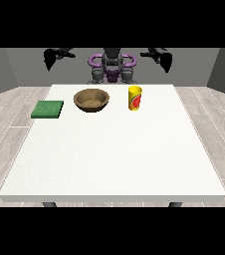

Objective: Pick the cup and pour the ball into the bowl, then pick the bowl and place it on the pad

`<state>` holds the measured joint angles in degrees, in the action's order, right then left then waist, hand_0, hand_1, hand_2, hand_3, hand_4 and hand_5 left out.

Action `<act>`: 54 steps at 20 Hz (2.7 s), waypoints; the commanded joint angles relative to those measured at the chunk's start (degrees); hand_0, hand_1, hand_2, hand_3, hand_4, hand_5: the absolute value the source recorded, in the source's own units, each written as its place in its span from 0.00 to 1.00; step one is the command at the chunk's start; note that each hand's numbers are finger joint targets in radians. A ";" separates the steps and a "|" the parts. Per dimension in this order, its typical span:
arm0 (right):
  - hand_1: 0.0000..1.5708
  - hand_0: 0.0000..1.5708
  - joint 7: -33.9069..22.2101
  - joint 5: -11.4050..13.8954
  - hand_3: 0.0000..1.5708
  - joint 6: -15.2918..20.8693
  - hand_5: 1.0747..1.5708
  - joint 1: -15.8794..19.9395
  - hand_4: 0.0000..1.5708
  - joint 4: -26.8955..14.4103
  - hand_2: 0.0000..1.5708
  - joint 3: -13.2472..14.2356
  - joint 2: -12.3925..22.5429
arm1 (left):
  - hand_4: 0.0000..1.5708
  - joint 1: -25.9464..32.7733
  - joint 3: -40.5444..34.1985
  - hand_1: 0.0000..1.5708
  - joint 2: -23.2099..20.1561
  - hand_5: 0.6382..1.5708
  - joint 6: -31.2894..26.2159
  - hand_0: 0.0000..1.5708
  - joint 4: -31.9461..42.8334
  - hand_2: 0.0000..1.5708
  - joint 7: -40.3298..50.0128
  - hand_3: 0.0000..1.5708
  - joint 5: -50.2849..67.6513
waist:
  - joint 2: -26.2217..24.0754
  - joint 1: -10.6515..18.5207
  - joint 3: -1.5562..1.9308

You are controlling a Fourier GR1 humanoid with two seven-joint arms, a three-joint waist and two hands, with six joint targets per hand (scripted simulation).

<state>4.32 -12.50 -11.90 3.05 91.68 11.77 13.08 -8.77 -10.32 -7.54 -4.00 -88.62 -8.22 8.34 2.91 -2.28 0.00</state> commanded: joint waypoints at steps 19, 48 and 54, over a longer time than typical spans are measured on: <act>0.00 0.00 8.77 0.13 0.00 -5.30 1.00 3.99 0.00 -7.26 0.00 1.97 0.95 | 0.00 -14.03 -1.29 0.00 6.62 0.94 11.01 0.00 43.25 0.00 -36.32 0.00 -7.52 | 8.00 -5.17 -0.02; 0.00 0.00 5.81 -0.07 0.00 -7.46 1.00 5.11 0.00 -19.45 0.00 5.77 5.62 | 1.00 -22.13 8.98 0.91 -8.05 0.73 30.58 0.91 52.53 1.00 -22.08 1.00 -29.67 | -4.37 -1.86 0.30; 0.00 0.00 10.11 0.23 0.00 -9.12 0.99 5.41 0.00 -23.60 0.00 5.95 5.11 | 1.00 -33.14 12.86 0.94 -12.07 0.69 30.95 0.94 52.75 1.00 -7.09 1.00 -37.55 | -2.34 -3.60 0.12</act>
<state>12.75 -12.53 -20.53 8.17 71.08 17.42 18.33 -36.42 -0.63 -17.97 25.72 -35.99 -24.49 -23.80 0.52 -5.61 0.20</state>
